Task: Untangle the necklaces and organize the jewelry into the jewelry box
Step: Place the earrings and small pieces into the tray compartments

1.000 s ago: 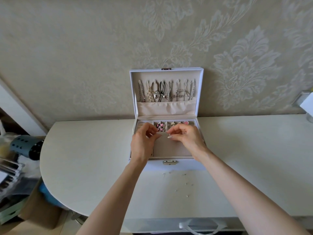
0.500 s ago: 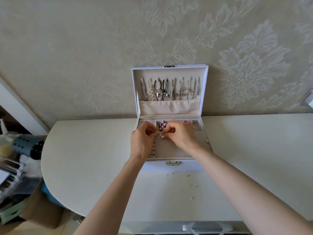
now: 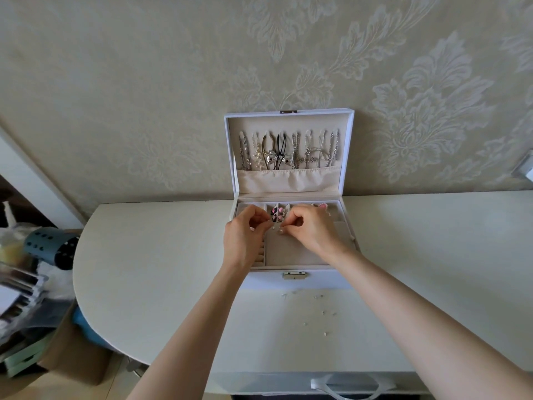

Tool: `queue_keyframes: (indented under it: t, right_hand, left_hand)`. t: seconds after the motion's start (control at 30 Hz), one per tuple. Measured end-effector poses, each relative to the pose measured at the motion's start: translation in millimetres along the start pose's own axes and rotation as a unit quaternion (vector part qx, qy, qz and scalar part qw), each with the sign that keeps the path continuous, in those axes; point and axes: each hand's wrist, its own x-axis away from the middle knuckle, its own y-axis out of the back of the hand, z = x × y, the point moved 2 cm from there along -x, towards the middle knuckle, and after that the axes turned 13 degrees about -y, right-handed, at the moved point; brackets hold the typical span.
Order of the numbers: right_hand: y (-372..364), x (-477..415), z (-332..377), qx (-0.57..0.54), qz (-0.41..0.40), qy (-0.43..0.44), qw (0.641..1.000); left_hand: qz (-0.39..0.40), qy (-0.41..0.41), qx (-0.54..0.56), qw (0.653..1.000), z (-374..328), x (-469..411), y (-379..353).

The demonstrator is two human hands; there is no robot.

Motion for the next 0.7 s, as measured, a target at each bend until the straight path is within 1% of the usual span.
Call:
queue_keyframes:
  t: [0.13,0.37,0.43,0.5,0.6,0.7]
  right_hand:
    - [-0.6,-1.4,-1.7,0.017,-0.003,0.011,1.0]
    - [-3.4,2.2,-5.9,0.082,-0.007,0.102,0.991]
    - [0.4,3.6,-6.2,0.036,-0.024,0.102,0.994]
    - [5.1,4.2,-5.5,-0.041,-0.03,0.077,0.996]
    - [6.9,7.4,0.0,-0.126,0.015,0.047,0.991]
    - [6.8,9.2,1.6,-0.165,0.031,0.041,0.985]
  left_hand:
    - [0.003,0.005,-0.001,1.0,1.0,0.3,-0.5]
    - [0.0,-0.001,0.02,1.0,0.2,-0.1,0.8]
    - [0.002,0.013,0.05,0.999,0.2,0.3,2.2]
    - [0.019,0.026,0.083,0.996,-0.1,0.5,2.9]
    - [0.04,0.053,0.128,0.989,-1.1,0.4,3.8]
    - [0.046,0.066,0.154,0.985,-3.1,0.7,4.6]
